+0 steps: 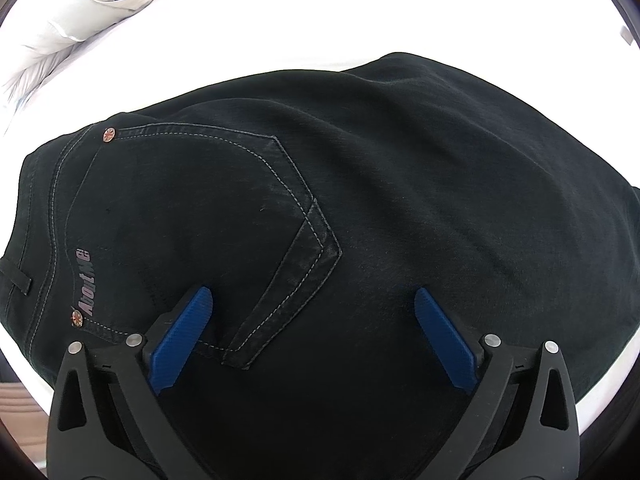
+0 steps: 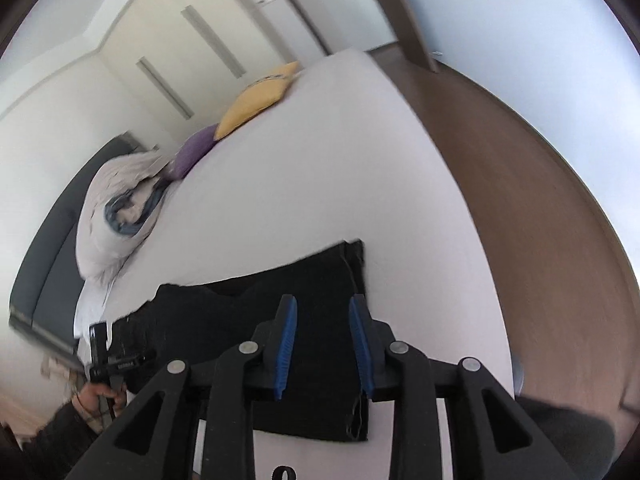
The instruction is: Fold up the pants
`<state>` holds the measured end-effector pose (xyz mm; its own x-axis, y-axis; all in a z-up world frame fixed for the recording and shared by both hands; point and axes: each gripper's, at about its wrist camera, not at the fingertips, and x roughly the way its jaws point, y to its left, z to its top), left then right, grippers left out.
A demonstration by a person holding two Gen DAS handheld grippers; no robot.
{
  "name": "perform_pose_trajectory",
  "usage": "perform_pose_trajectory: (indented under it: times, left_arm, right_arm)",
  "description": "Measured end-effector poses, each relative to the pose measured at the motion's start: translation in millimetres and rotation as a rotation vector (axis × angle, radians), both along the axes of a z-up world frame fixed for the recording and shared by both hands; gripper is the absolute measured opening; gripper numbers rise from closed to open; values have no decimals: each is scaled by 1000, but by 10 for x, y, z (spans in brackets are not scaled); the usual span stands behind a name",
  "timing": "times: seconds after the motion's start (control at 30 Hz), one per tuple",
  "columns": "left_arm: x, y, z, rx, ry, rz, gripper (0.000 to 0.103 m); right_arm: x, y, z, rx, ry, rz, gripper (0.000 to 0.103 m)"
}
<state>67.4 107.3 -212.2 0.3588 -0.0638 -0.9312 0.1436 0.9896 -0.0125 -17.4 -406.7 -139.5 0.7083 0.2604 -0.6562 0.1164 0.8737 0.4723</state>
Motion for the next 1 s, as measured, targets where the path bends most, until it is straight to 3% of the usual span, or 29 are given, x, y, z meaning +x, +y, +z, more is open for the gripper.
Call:
perform_pose_trajectory:
  times: [0.1, 0.2, 0.57, 0.7, 0.77, 0.87, 1.0]
  left_arm:
    - [4, -44, -6, 0, 1, 0, 103]
    - [13, -81, -16, 1, 6, -2, 103]
    - [-6, -24, -47, 0, -1, -5, 103]
    - [-12, -59, -32, 0, -1, -6, 103]
    - [-16, -49, -30, 0, -1, -6, 103]
    - [-17, -49, -33, -1, -3, -5, 103]
    - [-96, -5, 24, -3, -22, 5, 103]
  right_arm:
    - [384, -9, -103, -37, 22, 111, 31]
    - [624, -3, -229, -68, 54, 148, 31]
    - [982, -116, -576, 23, 139, 193, 30]
    - [1047, -92, -561, 44, 136, 248, 8]
    - [1069, -63, -567, 40, 132, 263, 5]
    - [1059, -109, -577, 44, 118, 201, 3]
    - [881, -321, -562, 120, 52, 23, 2]
